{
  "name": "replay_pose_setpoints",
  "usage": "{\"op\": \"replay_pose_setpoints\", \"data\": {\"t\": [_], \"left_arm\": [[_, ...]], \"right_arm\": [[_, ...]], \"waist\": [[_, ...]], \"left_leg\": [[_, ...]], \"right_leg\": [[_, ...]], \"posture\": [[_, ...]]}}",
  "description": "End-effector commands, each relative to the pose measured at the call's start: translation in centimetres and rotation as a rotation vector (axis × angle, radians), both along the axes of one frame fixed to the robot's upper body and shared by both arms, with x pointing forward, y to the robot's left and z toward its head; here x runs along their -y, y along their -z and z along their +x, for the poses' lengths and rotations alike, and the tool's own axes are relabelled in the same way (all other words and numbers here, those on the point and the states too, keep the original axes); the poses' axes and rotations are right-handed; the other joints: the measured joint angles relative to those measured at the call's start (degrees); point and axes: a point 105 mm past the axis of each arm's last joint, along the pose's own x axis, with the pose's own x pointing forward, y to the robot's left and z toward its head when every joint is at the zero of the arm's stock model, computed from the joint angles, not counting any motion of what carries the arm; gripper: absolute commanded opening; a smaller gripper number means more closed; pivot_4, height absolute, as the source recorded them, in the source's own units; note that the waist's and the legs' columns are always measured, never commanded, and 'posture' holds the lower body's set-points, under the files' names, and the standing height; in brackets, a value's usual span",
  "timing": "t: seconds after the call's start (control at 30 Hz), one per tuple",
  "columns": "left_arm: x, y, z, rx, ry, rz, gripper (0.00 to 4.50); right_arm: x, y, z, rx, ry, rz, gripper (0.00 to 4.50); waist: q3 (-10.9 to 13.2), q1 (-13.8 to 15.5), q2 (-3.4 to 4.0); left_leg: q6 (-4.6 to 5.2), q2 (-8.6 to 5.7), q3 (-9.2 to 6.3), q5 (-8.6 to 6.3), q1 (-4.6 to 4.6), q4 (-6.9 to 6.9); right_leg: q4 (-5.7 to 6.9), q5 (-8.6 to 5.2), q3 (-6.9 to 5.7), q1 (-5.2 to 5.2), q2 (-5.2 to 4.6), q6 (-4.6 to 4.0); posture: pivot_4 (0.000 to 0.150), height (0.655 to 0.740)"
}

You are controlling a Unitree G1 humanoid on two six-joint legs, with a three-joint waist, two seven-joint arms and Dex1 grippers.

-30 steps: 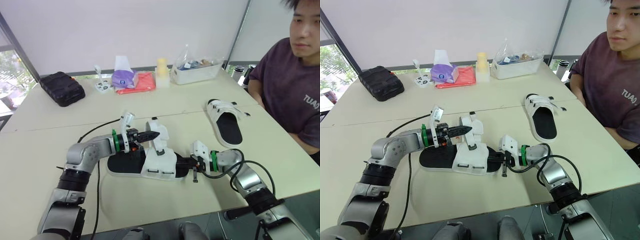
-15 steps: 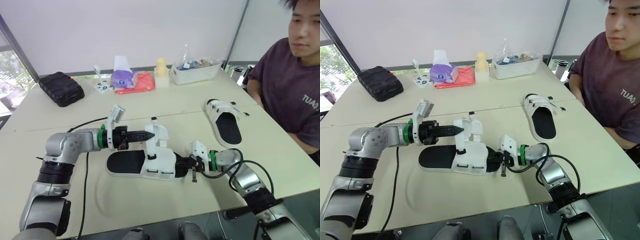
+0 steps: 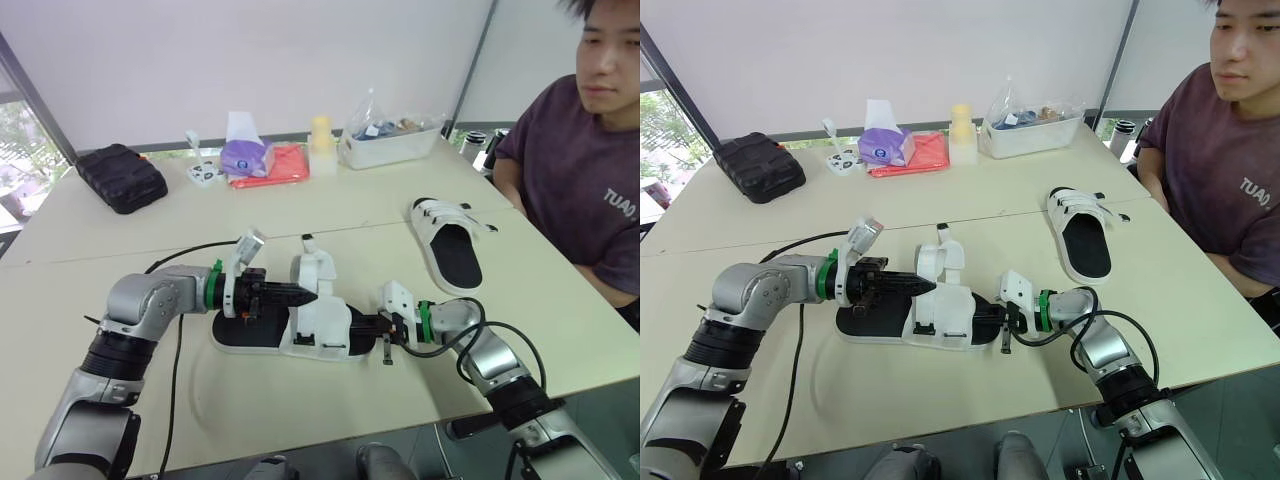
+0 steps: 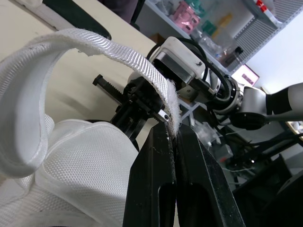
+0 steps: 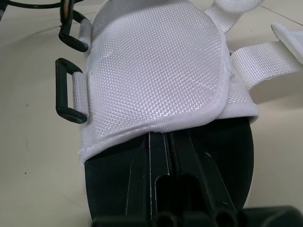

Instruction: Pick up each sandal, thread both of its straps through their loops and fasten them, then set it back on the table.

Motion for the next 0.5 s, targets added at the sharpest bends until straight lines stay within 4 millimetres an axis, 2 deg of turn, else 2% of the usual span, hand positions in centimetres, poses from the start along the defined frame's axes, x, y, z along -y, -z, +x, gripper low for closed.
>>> {"op": "replay_pose_setpoints", "data": {"t": [0.03,0.5], "left_arm": [[-0.4,-0.3,0.0,0.031,0.002,0.006,0.03],[0.1,0.8,-0.4,0.085,0.027,0.036,0.03]], "right_arm": [[0.8,3.3,-0.5,-0.102,0.042,-0.100,0.00],[0.7,3.3,-0.5,-0.102,0.046,-0.095,0.00]], "waist": [[0.00,0.00,0.00],[0.00,0.01,0.00]], "left_leg": [[0.00,0.00,0.00,0.00,0.00,0.00],[0.00,0.01,0.00,0.00,0.00,0.00]], "right_leg": [[0.00,0.00,0.00,0.00,0.00,0.00],[-0.01,0.00,0.00,0.00,0.00,0.00]], "posture": [[0.150,0.7400],[0.150,0.7400]]}}
